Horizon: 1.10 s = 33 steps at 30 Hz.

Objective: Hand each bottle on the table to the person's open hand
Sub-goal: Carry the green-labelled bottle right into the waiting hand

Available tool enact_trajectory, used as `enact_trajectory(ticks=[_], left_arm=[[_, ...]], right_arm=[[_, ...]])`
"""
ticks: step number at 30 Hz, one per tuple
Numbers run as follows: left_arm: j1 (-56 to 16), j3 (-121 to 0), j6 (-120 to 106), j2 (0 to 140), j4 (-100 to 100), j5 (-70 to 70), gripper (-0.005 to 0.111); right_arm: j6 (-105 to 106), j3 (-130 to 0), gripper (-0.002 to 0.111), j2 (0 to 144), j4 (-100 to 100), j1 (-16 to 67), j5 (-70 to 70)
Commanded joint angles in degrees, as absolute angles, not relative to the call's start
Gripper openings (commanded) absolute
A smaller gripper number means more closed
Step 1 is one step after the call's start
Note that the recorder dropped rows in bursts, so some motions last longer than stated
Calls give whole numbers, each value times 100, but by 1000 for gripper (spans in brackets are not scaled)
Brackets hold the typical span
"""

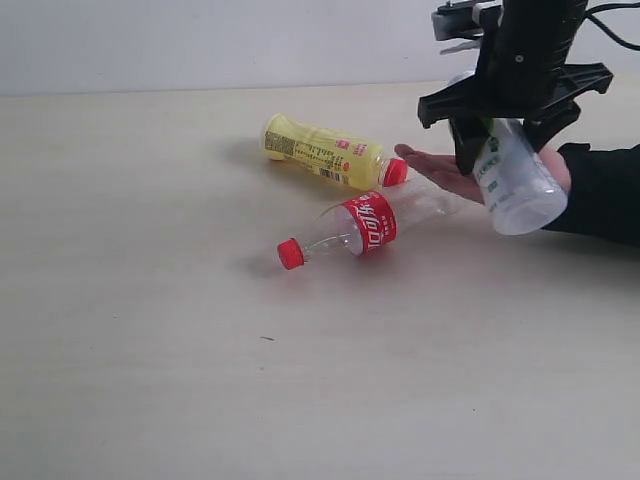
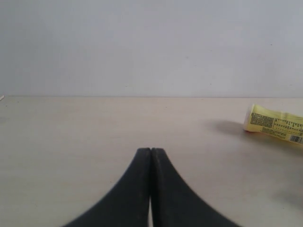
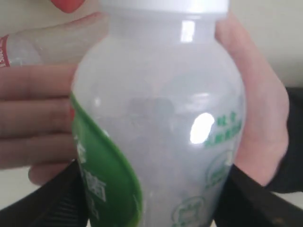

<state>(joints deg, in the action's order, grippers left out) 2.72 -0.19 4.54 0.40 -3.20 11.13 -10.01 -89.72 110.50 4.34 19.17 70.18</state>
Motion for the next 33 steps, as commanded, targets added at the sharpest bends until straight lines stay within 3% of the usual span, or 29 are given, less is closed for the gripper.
enact_trajectory(ticks=[1,17,20,27,33], left_arm=[[289,0,471,0,-286,1112,0],[289,0,471,0,-286,1112,0],[289,0,471,0,-286,1112,0],[289,0,471,0,-286,1112,0],[289,0,471,0,-286,1112,0]], right_arm=[[-899,-9337,0,11395,355,1890,6996],[-899,-9596,1,11721,364,1890,6996],[-899,-9596,13,11721,391,1890,6996],[-899,-9596,56,11721,391,1890,6996],[-899,-9596,71,11721,391,1890,6996]])
